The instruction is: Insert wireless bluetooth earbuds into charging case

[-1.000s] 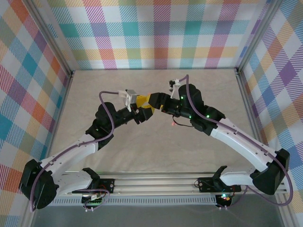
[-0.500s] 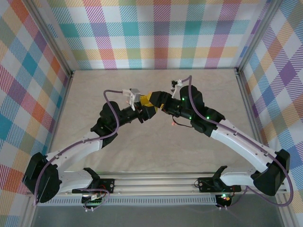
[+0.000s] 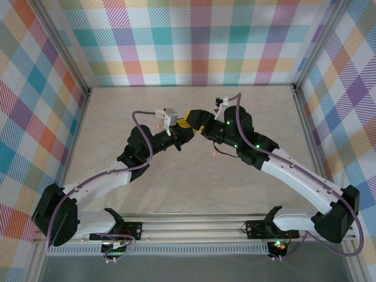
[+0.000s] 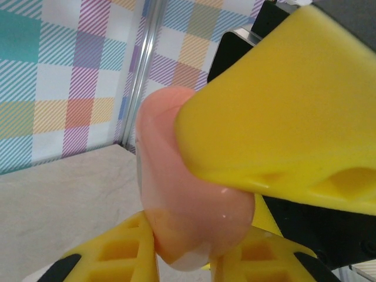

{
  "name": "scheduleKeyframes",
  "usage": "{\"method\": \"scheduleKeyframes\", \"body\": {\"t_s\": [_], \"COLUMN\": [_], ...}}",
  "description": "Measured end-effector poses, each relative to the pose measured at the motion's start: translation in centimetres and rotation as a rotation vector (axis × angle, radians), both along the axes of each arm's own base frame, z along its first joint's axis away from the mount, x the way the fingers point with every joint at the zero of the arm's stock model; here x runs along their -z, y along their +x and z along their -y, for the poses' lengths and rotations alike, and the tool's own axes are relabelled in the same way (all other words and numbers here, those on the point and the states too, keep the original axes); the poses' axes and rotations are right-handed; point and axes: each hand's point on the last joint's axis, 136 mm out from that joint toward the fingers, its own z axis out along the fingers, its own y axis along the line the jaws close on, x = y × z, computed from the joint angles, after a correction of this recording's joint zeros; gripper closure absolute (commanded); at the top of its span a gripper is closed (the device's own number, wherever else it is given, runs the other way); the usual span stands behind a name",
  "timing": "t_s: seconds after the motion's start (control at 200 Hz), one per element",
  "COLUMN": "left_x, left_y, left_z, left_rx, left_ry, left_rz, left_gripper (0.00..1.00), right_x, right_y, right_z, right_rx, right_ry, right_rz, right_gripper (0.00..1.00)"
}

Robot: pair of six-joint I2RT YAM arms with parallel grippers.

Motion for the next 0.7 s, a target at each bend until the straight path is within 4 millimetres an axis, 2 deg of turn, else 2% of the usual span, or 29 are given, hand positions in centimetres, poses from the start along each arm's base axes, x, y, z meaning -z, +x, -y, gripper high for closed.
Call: {"method": "scheduleKeyframes", "body": {"t_s": [0.255, 0.51, 0.7], "left_x": [0.1, -0.3, -0.7], "left_y": [0.2, 0.1, -0.2], "left_z": [-0.2, -0.5, -0.8], "left_rx": [-0.015, -0.028, -0.027], "left_ry": [-0.001, -0.007, -0.017], "left_rz": [-0.011, -0.014, -0.024], "left_gripper": [0.92, 0.93, 0.93], "right_x": [0.2, 0.8, 0.3], "right_y": [-0.3, -0.5, -0.5], "right_z": [-0.2, -0.1, 1.5], "right_rx": [-0.017, -0.033, -0.013], "right_ry": [-0.010, -0.049, -0.055], "right_rz": [0.001, 0.004, 0.010], "right_gripper": [0.28, 0.15, 0.11]}}
